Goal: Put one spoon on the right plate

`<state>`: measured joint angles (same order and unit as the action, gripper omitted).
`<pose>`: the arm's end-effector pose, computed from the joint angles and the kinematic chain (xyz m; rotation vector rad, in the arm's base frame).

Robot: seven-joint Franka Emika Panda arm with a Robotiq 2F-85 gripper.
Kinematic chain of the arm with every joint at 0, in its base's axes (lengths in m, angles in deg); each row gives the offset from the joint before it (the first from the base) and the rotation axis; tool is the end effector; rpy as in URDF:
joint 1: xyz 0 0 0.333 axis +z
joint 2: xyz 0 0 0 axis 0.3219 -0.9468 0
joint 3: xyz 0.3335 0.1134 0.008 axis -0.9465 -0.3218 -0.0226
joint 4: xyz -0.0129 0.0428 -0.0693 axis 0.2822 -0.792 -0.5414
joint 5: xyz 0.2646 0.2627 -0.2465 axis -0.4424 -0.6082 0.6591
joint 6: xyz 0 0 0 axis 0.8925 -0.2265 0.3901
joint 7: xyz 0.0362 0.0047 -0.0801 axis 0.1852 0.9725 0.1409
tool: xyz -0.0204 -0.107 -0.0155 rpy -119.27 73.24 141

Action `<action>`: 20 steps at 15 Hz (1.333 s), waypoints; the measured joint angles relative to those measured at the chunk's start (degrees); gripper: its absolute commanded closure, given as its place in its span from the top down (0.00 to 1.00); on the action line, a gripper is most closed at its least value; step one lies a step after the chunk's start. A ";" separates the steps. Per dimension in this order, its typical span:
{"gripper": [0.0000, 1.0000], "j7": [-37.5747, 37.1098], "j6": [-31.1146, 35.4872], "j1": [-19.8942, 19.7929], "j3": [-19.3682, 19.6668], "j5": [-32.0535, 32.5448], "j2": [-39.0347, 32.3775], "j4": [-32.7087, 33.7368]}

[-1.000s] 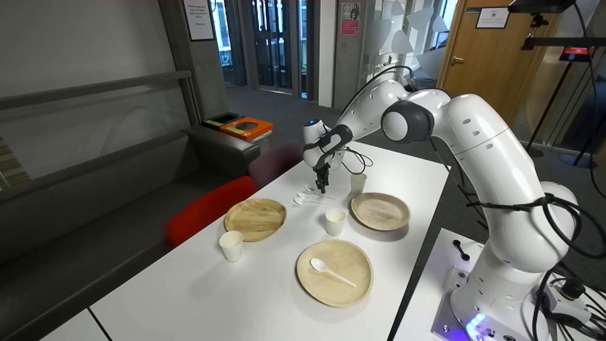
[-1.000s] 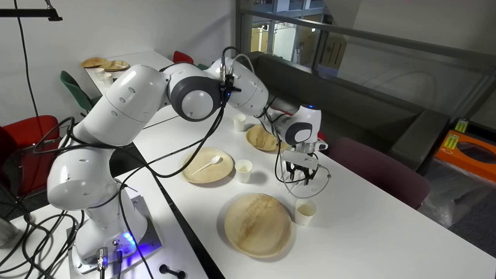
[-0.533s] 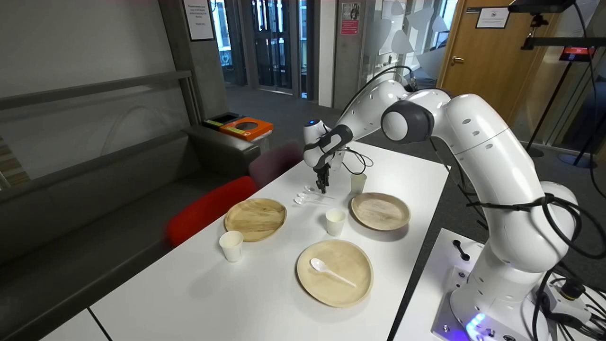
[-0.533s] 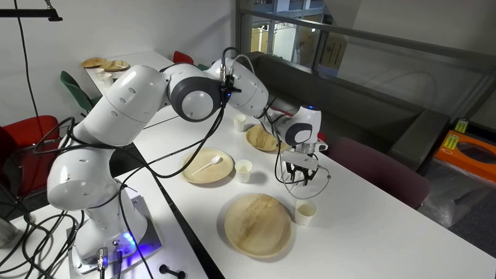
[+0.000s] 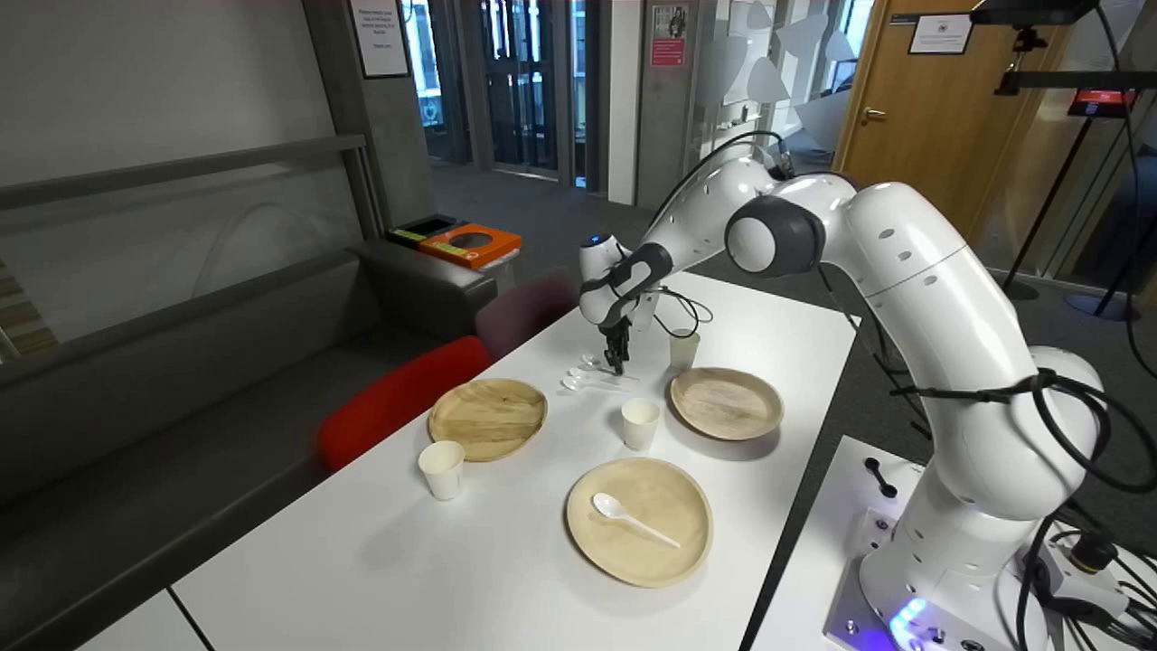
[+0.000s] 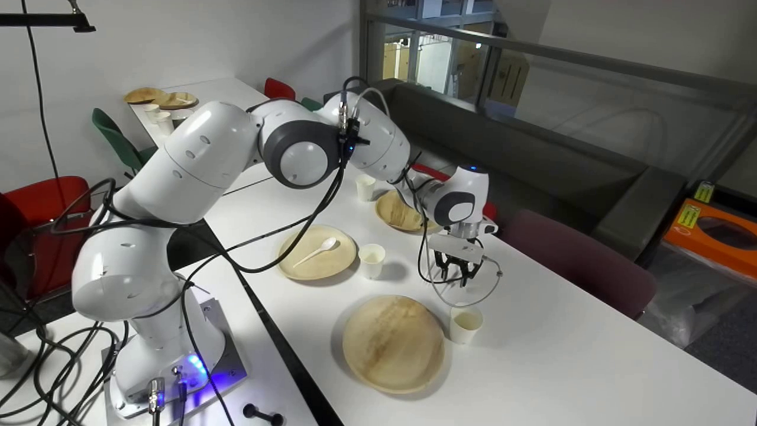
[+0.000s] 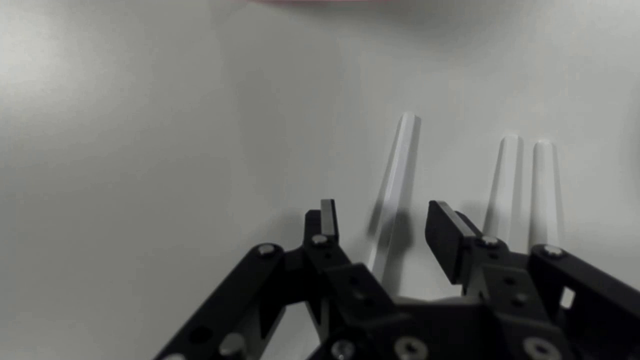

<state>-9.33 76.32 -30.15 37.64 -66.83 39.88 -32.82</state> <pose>0.7410 -0.2103 0.1384 2.9270 0.5433 -0.2076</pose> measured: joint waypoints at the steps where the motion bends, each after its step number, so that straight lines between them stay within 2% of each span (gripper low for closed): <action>1: 0.52 0.00 0.00 0.00 -0.05 0.00 -0.22 0.02; 2: 0.37 0.00 -0.01 -0.01 -0.11 0.00 -0.40 0.02; 3: 0.28 0.00 -0.02 -0.03 -0.19 0.00 -0.53 0.03; 4: 0.26 0.00 -0.04 -0.04 -0.27 0.00 -0.66 0.05; 7: 0.04 0.00 -0.05 -0.12 -0.52 -0.01 -1.14 0.36; 8: 0.00 0.00 -0.06 -0.13 -0.58 -0.01 -1.18 0.49; 20: 0.01 0.02 0.03 -0.99 -0.88 -0.01 -1.10 0.67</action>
<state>-9.30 76.35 -31.14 36.76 -66.84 38.78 -32.15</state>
